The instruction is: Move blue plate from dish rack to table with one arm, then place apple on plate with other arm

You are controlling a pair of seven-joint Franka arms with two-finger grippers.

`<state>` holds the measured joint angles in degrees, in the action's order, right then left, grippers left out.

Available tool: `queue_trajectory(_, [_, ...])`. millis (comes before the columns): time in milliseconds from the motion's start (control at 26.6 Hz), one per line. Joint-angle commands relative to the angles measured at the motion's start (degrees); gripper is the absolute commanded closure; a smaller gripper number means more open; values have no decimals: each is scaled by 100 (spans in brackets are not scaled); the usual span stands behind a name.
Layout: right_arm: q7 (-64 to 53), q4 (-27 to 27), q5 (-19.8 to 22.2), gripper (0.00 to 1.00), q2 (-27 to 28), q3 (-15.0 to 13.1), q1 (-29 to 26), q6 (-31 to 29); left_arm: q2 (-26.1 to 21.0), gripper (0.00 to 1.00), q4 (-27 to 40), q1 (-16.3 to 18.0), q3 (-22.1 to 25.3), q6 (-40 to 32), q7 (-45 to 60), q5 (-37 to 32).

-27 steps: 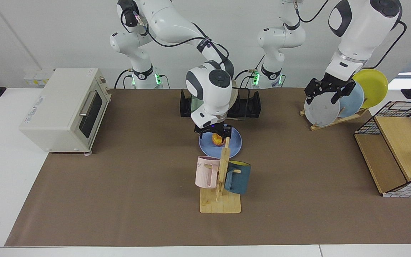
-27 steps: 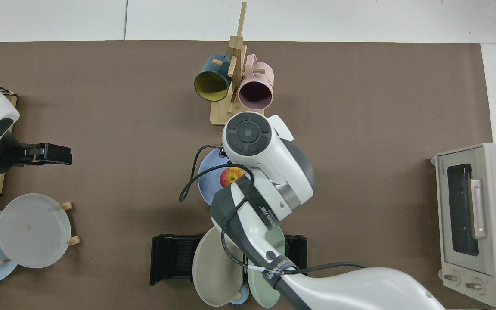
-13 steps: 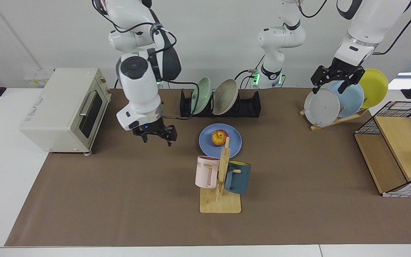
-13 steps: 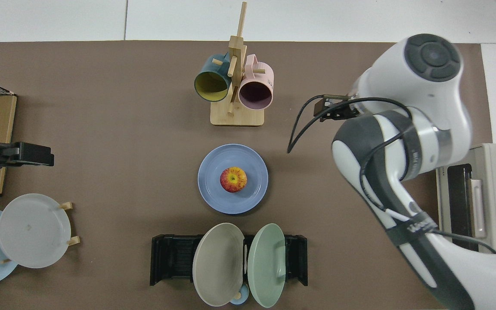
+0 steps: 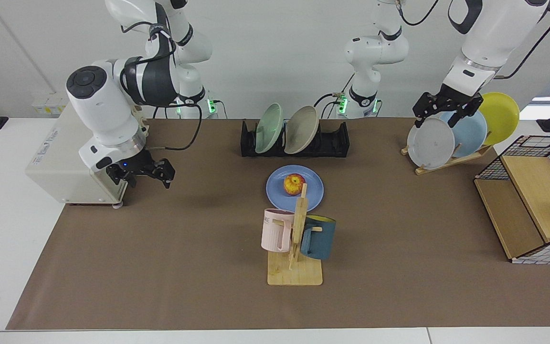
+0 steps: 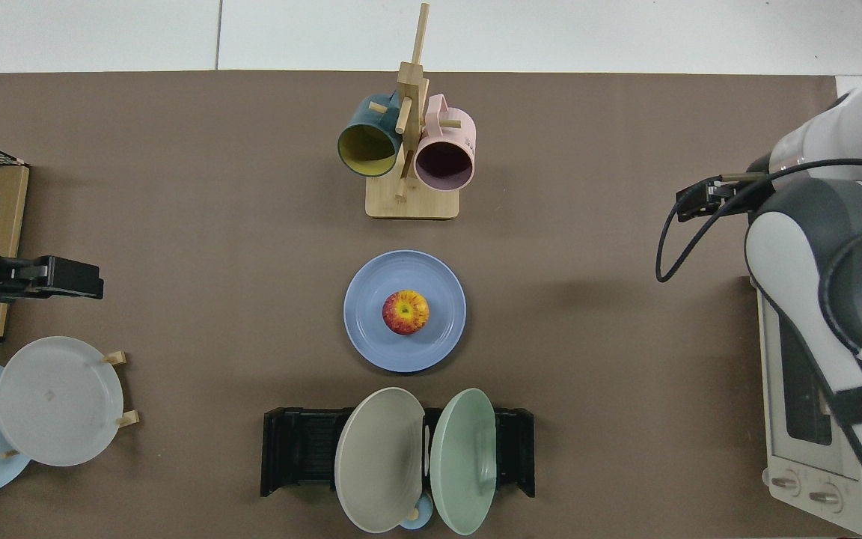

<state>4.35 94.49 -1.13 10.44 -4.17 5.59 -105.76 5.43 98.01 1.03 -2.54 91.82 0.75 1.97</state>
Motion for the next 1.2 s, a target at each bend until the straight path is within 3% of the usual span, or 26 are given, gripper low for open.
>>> queue_trajectory(0, [-172,693,-54,0,-806,92,-102,-156,81,0,104,-41,25,47,30,-31])
queue_trajectory(376, [57,403,-54,0,-1026,83,-32,231,55,0,104,-50,25,73,39,-31])
queue_trajectory(1165, [567,412,8,0,-1035,75,-32,336,20,0,113,-59,17,82,39,-31])
